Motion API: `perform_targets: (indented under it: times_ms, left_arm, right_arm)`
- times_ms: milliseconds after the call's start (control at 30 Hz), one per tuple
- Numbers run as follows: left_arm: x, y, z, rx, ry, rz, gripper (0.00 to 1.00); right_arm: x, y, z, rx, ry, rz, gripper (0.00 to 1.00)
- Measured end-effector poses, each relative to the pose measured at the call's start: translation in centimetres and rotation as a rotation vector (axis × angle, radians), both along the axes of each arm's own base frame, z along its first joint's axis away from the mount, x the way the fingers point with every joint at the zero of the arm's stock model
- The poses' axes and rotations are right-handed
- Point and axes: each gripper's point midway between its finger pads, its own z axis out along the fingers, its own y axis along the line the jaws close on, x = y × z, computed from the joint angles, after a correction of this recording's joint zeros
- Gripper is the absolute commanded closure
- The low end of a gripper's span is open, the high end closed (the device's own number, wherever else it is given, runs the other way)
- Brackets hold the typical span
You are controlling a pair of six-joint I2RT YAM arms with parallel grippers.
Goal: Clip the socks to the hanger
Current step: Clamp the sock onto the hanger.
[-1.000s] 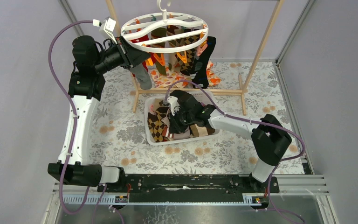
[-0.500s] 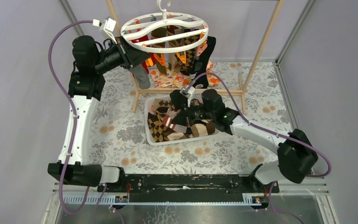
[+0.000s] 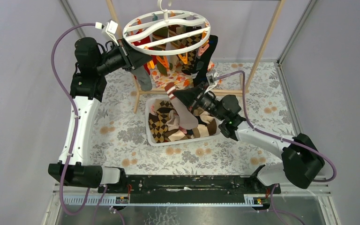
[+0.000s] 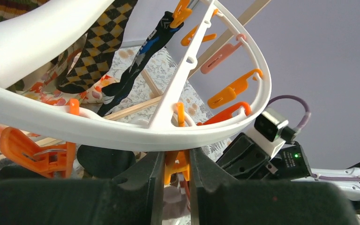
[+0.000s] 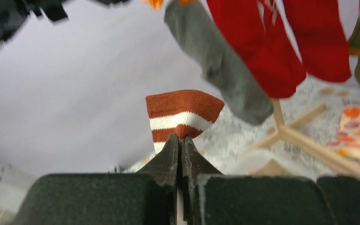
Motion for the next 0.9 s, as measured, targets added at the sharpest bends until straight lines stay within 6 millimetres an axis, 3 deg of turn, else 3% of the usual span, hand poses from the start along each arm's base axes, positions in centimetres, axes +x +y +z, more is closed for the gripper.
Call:
perform_targets:
  times_ms: [167, 267, 633, 900]
  left_arm:
    - [-0.1, -0.2, -0.2, -0.006, 0.013, -0.012, 0.9]
    - [-0.2, -0.3, -0.2, -0.013, 0.017, -0.018, 0.9]
    - [-0.4, -0.5, -0.1, -0.024, 0.027, -0.027, 0.9]
    - [-0.5, -0.5, 0.0, -0.029, 0.032, -0.03, 0.9]
  right_arm:
    - [1.9, 1.6, 4.2, 0.126, -0.048, -0.04, 1.0]
    - [2.4, 2.6, 5.4, 0.169, -0.059, -0.039, 1.0]
    - [4.2, 4.7, 5.7, 0.236, -0.031, -0.031, 1.0]
    - [4.6, 5.1, 6.6, 0.258, -0.039, -0.026, 1.0]
